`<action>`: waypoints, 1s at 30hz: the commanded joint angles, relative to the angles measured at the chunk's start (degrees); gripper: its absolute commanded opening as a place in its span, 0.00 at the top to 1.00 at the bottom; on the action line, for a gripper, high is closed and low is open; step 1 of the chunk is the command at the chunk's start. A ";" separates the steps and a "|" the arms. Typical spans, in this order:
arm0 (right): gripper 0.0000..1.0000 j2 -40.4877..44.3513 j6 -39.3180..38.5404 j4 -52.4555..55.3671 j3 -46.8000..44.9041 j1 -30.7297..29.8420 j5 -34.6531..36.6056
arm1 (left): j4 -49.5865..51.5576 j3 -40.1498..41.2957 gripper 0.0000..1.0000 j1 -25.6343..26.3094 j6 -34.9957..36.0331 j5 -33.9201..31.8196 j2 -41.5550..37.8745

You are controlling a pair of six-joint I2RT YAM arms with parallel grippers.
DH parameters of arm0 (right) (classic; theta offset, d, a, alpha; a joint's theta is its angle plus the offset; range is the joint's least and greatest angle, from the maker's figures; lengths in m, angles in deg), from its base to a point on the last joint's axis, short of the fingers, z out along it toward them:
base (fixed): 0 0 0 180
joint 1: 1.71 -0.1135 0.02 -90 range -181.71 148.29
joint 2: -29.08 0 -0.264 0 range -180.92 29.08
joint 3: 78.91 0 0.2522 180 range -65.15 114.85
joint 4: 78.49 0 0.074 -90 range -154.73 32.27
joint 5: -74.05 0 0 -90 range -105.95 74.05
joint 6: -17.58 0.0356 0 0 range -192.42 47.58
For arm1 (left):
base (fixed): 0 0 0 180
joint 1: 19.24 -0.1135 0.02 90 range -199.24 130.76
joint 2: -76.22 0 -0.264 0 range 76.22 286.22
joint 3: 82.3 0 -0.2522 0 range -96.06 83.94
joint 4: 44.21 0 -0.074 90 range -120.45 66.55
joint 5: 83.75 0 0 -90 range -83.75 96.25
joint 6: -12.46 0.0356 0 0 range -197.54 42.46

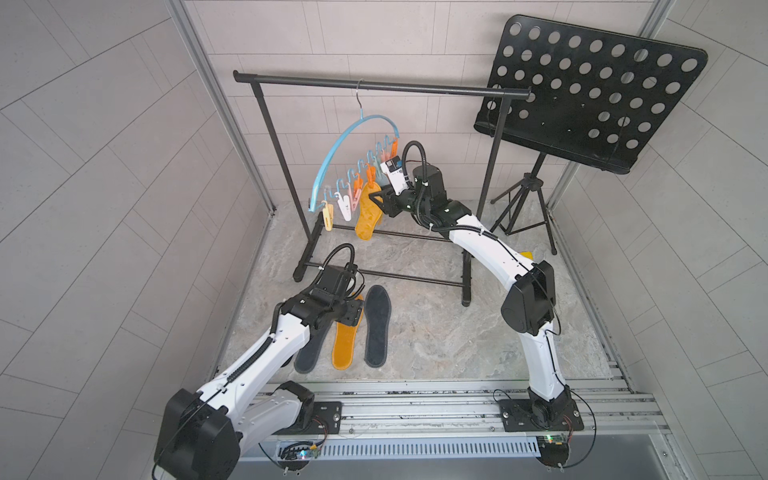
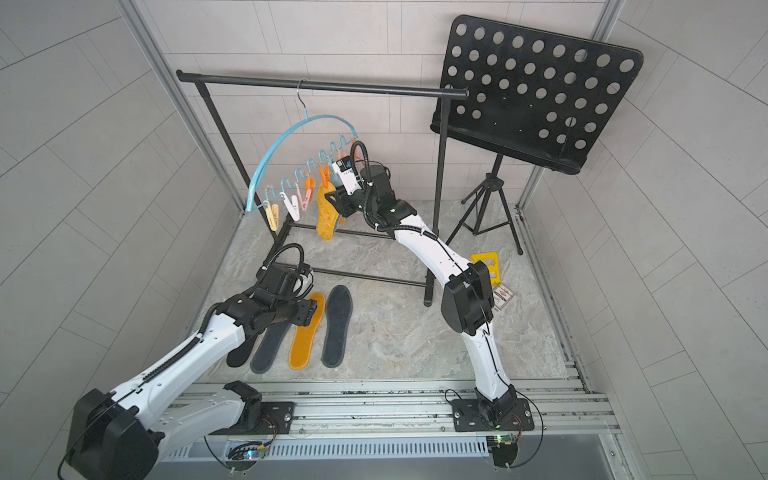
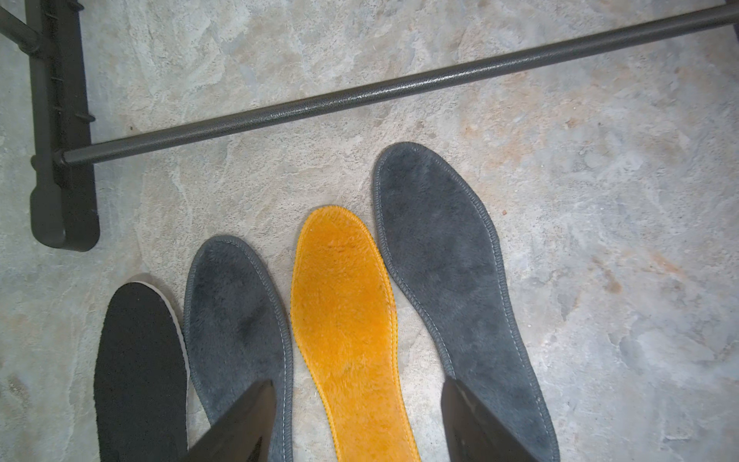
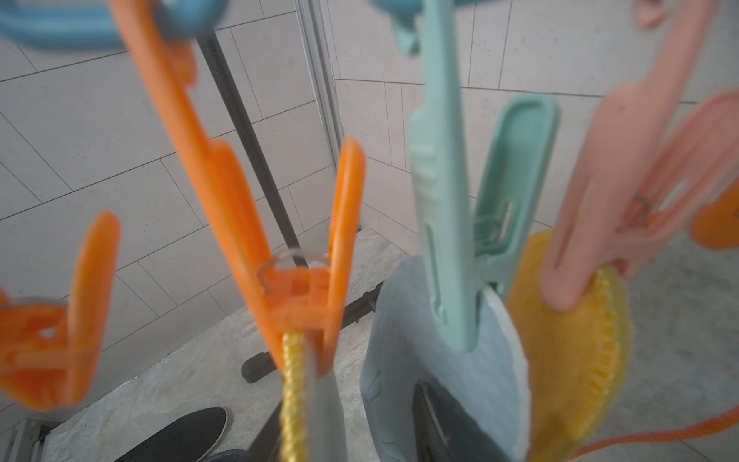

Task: Take the shoe insoles off the hanger
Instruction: Remove the insole from the hanger.

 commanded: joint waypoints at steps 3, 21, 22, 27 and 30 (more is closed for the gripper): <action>0.54 -3.51 4.35 -10.40 -0.40 -0.67 -2.00 | 0.94 0.32 0.28 0.95 0.85 -0.15 0.82; 0.58 -15.85 16.70 -37.97 0.75 -1.90 -0.97 | 1.64 0.61 0.28 4.17 0.59 -3.60 0.48; 0.58 -16.49 17.84 -39.48 1.19 -1.90 -1.26 | 1.52 0.71 0.28 4.62 0.60 -3.74 0.19; 0.58 -17.54 18.61 -41.19 1.79 -2.16 -2.95 | 1.46 0.73 0.28 5.58 0.67 -3.76 0.24; 0.62 -17.61 20.45 -44.64 -0.33 -2.16 -2.16 | 1.59 0.63 0.28 5.79 0.59 -3.58 0.53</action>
